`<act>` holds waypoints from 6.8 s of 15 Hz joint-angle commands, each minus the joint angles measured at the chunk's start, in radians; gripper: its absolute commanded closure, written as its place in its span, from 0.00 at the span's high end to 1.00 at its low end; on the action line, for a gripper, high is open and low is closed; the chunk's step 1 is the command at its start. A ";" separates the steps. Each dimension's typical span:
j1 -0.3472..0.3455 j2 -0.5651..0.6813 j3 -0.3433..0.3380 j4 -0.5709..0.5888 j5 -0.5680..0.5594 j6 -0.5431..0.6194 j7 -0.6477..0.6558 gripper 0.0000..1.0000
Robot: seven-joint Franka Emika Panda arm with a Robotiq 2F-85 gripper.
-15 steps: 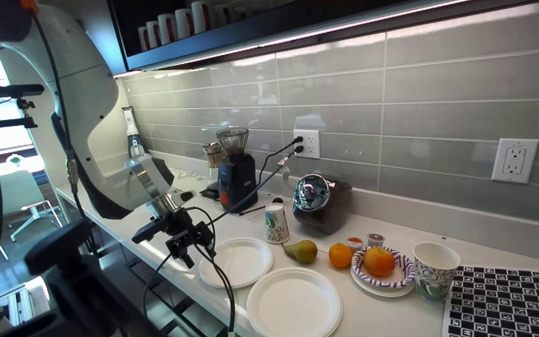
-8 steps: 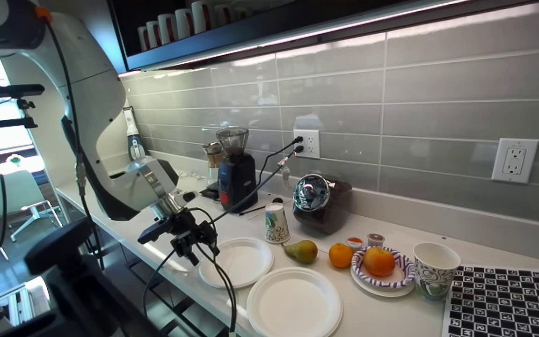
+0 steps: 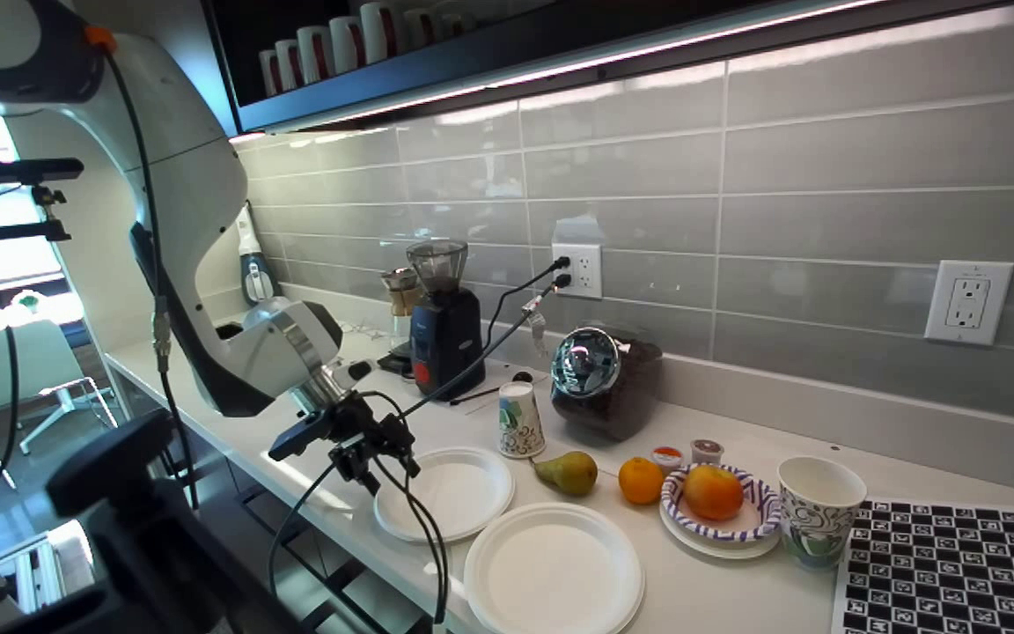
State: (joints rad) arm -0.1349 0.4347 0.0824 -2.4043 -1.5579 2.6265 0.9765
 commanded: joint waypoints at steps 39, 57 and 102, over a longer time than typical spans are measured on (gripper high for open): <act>0.130 -0.103 -0.009 -0.024 0.284 -0.164 0.130 0.01; 0.364 -0.576 0.150 -0.162 0.556 -0.929 -0.152 0.01; 0.486 -1.110 0.064 0.069 0.230 -0.766 -0.851 0.01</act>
State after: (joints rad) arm 0.3501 -0.6567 0.1845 -2.4064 -1.3704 1.8169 0.2742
